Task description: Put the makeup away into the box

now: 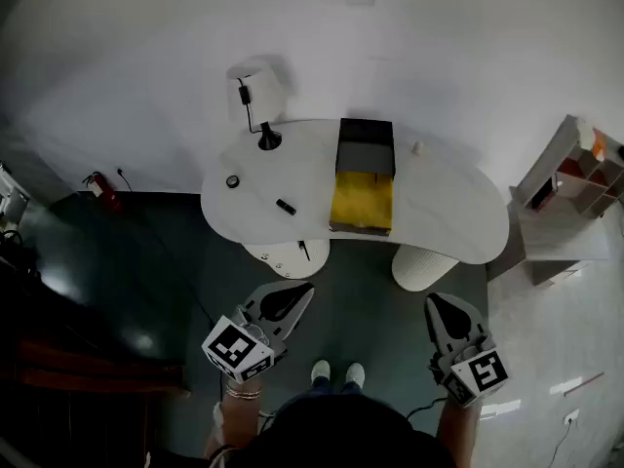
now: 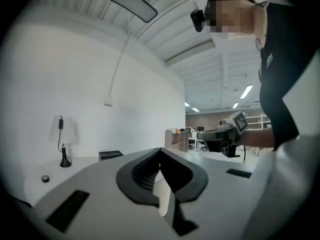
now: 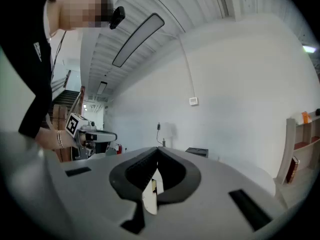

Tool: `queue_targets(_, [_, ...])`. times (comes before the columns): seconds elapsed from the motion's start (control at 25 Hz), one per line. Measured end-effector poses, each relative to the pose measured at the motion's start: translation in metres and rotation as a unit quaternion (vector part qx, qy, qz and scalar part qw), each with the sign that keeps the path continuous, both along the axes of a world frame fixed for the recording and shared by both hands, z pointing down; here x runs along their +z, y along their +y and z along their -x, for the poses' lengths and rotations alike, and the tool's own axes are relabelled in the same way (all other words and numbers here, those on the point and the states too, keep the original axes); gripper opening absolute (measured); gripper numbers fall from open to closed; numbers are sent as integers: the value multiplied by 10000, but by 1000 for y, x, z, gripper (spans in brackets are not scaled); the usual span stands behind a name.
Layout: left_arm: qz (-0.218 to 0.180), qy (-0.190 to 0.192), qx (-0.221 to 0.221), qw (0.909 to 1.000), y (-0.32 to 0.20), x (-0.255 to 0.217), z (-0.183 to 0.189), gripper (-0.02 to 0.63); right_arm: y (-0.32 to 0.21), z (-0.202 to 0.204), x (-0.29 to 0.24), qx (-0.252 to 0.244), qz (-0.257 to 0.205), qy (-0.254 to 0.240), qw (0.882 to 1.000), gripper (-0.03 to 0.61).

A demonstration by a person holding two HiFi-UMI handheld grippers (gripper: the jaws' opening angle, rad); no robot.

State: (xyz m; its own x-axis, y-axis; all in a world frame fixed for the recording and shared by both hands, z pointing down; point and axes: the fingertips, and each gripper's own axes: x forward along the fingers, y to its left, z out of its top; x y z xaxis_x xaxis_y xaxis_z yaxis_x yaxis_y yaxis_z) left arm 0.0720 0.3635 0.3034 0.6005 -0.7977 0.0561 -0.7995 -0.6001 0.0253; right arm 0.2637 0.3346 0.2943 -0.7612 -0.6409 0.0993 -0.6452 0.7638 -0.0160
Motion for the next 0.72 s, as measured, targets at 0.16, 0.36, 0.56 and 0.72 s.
queue_targets(0.16, [-30,13,82,10000,-2,-1,-1,9,0,1,4,-29,6,90,10000,18])
queue_targets(0.36, [85,338,119,9993,-3,-2,1,9,-1,3,8,-78,37,156,9998,18])
queue_targets(0.56, [134,232,45,9996,-4,2,6,9,-10,0,14,65,240,88,9997,18])
queue_targets(0.72, [222,224,-52,9995,-2,5,16,9,-14,2,17,71,425,-164,9989,20])
